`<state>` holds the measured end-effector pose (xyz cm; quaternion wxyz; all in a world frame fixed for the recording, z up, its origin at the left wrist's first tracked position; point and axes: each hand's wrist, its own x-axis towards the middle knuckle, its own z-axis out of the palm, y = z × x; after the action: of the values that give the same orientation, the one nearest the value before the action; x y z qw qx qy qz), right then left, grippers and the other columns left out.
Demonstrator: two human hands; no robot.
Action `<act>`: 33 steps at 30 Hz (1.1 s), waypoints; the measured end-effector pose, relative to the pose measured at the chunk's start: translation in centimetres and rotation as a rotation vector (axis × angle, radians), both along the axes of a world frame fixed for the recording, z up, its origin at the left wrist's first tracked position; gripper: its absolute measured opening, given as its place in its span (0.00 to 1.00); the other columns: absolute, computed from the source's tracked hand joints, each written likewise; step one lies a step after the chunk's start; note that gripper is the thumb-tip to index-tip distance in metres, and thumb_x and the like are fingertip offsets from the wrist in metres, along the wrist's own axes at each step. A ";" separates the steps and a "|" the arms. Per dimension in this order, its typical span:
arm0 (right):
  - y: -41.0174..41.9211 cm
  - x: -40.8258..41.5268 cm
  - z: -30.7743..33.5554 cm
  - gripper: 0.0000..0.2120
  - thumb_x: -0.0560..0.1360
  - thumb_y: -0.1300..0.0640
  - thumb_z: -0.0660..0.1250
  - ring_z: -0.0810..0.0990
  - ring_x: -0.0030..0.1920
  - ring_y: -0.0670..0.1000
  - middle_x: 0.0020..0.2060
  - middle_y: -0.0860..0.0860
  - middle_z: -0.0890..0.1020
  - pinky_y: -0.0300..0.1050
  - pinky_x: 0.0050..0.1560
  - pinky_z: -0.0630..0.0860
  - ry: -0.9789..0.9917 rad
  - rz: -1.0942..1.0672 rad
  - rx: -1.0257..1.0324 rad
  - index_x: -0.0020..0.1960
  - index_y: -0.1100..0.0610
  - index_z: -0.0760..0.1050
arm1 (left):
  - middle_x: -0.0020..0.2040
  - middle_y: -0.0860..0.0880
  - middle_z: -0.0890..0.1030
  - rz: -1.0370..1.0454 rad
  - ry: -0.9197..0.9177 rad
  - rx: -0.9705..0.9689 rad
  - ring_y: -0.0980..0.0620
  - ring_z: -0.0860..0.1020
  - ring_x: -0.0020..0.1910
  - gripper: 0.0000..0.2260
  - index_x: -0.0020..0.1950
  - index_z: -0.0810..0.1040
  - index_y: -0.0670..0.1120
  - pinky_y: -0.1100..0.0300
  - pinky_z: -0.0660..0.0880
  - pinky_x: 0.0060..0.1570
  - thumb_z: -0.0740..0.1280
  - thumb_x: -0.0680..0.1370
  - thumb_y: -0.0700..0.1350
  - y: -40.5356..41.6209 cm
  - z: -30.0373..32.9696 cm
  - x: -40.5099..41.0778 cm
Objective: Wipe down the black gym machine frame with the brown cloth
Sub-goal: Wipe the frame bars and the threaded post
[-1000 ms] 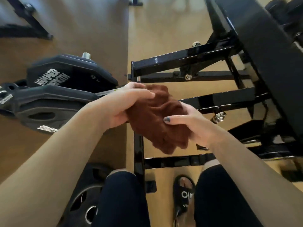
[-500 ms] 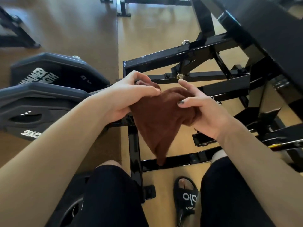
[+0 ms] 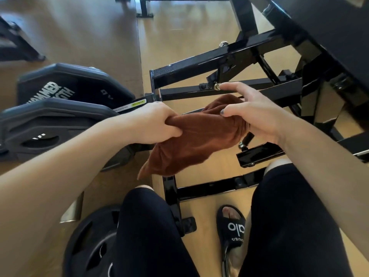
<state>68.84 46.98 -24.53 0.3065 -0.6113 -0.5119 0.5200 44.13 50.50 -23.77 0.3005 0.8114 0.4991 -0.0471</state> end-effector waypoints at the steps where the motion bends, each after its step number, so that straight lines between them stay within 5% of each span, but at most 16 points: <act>1: -0.1 -0.1 0.2 0.30 0.78 0.63 0.71 0.82 0.59 0.58 0.60 0.57 0.80 0.59 0.60 0.81 0.006 0.007 -0.020 0.74 0.42 0.68 | 0.52 0.56 0.78 0.023 -0.017 -0.022 0.62 0.76 0.46 0.08 0.57 0.81 0.54 0.67 0.73 0.43 0.67 0.82 0.55 0.3 0.1 -0.4; 6: -0.8 -0.6 0.7 0.45 0.69 0.57 0.78 0.83 0.60 0.57 0.65 0.56 0.77 0.58 0.65 0.78 0.096 0.137 -0.253 0.78 0.41 0.60 | 0.55 0.56 0.80 0.052 -0.055 -0.092 0.56 0.80 0.52 0.12 0.54 0.82 0.55 0.61 0.76 0.50 0.65 0.80 0.61 0.7 0.5 -1.4; 8: -1.2 -1.3 0.6 0.46 0.67 0.60 0.81 0.80 0.61 0.56 0.67 0.54 0.72 0.57 0.64 0.78 -0.117 0.287 -0.225 0.76 0.40 0.60 | 0.54 0.55 0.82 0.041 -0.023 -0.090 0.53 0.81 0.52 0.16 0.55 0.84 0.54 0.55 0.79 0.55 0.65 0.79 0.63 0.5 0.5 -1.4; 10: -1.6 -2.1 0.0 0.40 0.68 0.59 0.82 0.76 0.59 0.52 0.65 0.49 0.66 0.53 0.55 0.83 -0.429 0.396 -0.099 0.71 0.40 0.65 | 0.52 0.54 0.83 0.029 0.025 -0.082 0.53 0.82 0.49 0.19 0.57 0.84 0.53 0.54 0.81 0.55 0.64 0.79 0.65 0.1 0.4 -1.5; 12: -2.1 -2.8 -0.6 0.22 0.72 0.58 0.79 0.76 0.58 0.50 0.65 0.48 0.65 0.44 0.48 0.84 -0.634 0.424 0.114 0.60 0.44 0.73 | 0.50 0.53 0.84 -0.021 0.081 -0.050 0.54 0.83 0.47 0.22 0.58 0.84 0.52 0.56 0.82 0.52 0.62 0.78 0.66 -0.2 0.1 -1.7; 15: -2.3 -2.6 -0.7 0.02 0.80 0.51 0.69 0.74 0.63 0.53 0.69 0.47 0.70 0.45 0.58 0.75 -0.973 0.520 0.325 0.52 0.46 0.80 | 0.50 0.54 0.83 -0.142 0.186 0.023 0.54 0.82 0.47 0.33 0.56 0.85 0.51 0.54 0.82 0.52 0.55 0.72 0.73 -0.2 0.5 -2.1; 18: -1.7 -1.9 -0.7 0.12 0.82 0.43 0.63 0.61 0.74 0.52 0.73 0.42 0.70 0.55 0.75 0.59 -1.230 0.677 0.314 0.60 0.42 0.83 | 0.54 0.58 0.80 -0.273 0.293 0.122 0.55 0.76 0.57 0.36 0.54 0.85 0.53 0.53 0.74 0.63 0.49 0.69 0.74 0.1 0.9 -2.6; 20: -1.9 -1.9 -0.3 0.14 0.82 0.42 0.63 0.64 0.73 0.49 0.68 0.41 0.74 0.52 0.74 0.63 -1.141 0.674 0.249 0.62 0.43 0.82 | 0.51 0.56 0.83 -0.219 0.221 0.093 0.57 0.80 0.49 0.27 0.52 0.84 0.52 0.63 0.77 0.52 0.54 0.75 0.70 0.2 1.1 -2.7; 23: -2.3 -1.6 0.2 0.09 0.82 0.48 0.65 0.82 0.53 0.45 0.52 0.46 0.83 0.40 0.51 0.80 -0.656 0.440 0.008 0.58 0.49 0.81 | 0.39 0.53 0.82 -0.010 0.050 0.020 0.58 0.80 0.35 0.19 0.46 0.82 0.50 0.69 0.71 0.32 0.62 0.80 0.62 0.6 0.7 -2.4; 26: -2.1 -1.3 0.2 0.07 0.82 0.52 0.67 0.82 0.47 0.45 0.48 0.47 0.83 0.41 0.45 0.77 -0.419 0.165 0.041 0.58 0.50 0.80 | 0.44 0.50 0.85 0.190 -0.057 -0.092 0.53 0.83 0.41 0.20 0.50 0.83 0.47 0.61 0.78 0.41 0.61 0.81 0.62 0.8 0.2 -2.0; 29: -2.3 -2.6 -0.3 0.06 0.81 0.52 0.68 0.83 0.50 0.50 0.48 0.50 0.85 0.49 0.51 0.80 -0.247 -0.084 0.040 0.55 0.51 0.81 | 0.47 0.48 0.86 0.380 -0.220 -0.262 0.50 0.86 0.45 0.19 0.54 0.82 0.46 0.55 0.82 0.51 0.60 0.84 0.60 0.1 -0.4 -0.4; 33: -4.0 -6.7 -0.6 0.10 0.83 0.48 0.64 0.85 0.48 0.49 0.47 0.51 0.85 0.49 0.51 0.84 -0.150 -0.095 0.025 0.58 0.53 0.79 | 0.51 0.45 0.85 0.609 -0.466 -0.475 0.47 0.85 0.49 0.16 0.57 0.78 0.48 0.50 0.83 0.55 0.59 0.85 0.58 -1.2 -0.7 2.2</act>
<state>62.17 43.01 -25.09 0.2993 -0.6681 -0.5103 0.4513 46.32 49.33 -24.43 0.5830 0.5250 0.6095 0.1144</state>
